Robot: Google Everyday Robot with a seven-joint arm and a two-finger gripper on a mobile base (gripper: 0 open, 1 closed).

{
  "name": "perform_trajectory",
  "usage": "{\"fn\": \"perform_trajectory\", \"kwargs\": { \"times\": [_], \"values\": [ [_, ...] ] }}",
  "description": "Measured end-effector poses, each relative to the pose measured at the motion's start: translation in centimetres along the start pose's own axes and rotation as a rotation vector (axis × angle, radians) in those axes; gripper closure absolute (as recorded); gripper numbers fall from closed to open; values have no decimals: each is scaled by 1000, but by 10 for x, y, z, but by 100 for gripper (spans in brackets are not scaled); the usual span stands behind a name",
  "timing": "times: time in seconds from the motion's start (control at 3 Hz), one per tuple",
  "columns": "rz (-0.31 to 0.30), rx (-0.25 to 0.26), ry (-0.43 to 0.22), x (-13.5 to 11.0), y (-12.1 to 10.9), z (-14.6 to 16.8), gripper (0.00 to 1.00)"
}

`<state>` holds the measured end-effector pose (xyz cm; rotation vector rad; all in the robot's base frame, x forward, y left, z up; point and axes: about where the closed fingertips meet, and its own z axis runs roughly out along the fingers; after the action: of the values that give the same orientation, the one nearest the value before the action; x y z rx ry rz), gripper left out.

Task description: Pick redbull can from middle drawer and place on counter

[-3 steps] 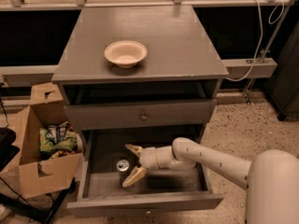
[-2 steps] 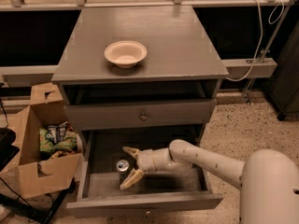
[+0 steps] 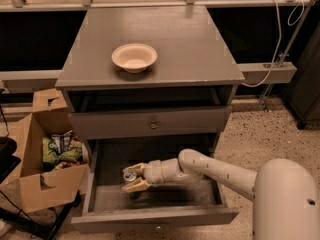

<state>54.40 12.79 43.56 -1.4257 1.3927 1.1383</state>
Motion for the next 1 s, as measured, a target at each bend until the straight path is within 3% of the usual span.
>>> {"fn": "perform_trajectory", "kwargs": {
  "times": [0.33, 0.67, 1.0],
  "values": [
    [26, 13, -28, -37, -7, -27, 64],
    [87, 30, -37, -100, -1, -91, 88],
    [124, 47, -26, -190, 0, -170, 100]
  ]
}}
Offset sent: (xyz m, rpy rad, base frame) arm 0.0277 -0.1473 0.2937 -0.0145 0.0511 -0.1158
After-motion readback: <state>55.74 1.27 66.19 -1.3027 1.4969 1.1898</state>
